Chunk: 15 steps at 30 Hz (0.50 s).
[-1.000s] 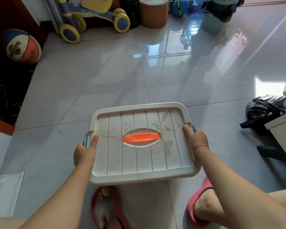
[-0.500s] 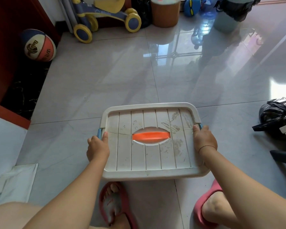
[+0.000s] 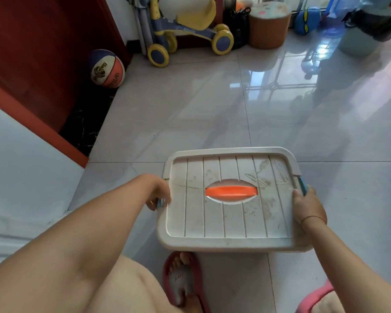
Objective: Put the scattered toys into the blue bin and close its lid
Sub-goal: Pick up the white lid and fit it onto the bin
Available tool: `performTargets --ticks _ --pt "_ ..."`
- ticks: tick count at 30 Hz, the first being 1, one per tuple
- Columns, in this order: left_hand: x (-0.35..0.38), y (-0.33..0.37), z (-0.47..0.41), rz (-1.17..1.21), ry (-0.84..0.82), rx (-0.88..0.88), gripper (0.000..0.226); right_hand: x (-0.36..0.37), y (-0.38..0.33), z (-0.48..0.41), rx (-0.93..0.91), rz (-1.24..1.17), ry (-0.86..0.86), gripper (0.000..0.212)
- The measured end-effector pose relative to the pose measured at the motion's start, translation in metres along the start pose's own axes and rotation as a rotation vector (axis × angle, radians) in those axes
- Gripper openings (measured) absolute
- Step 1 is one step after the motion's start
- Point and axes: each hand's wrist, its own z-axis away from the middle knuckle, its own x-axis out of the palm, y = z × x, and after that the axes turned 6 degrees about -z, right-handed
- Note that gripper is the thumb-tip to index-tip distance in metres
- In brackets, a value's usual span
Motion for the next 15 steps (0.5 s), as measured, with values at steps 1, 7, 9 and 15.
performTargets --ticks 1,7,9,15 --pt "-0.006 -0.006 -0.001 0.064 -0.055 -0.016 0.058 0.005 -0.008 -0.004 -0.023 0.000 -0.013 0.048" --pt "-0.006 -0.097 -0.025 0.384 0.152 0.013 0.048 0.058 -0.077 -0.001 -0.167 -0.030 -0.077 0.041" --pt "0.009 -0.141 -0.033 0.621 0.224 -0.038 0.045 0.083 -0.109 0.004 -0.249 -0.064 -0.133 0.039" --pt "0.080 -0.237 -0.025 1.008 0.585 -0.343 0.044 0.159 -0.200 0.044 -0.496 0.096 -0.505 0.049"
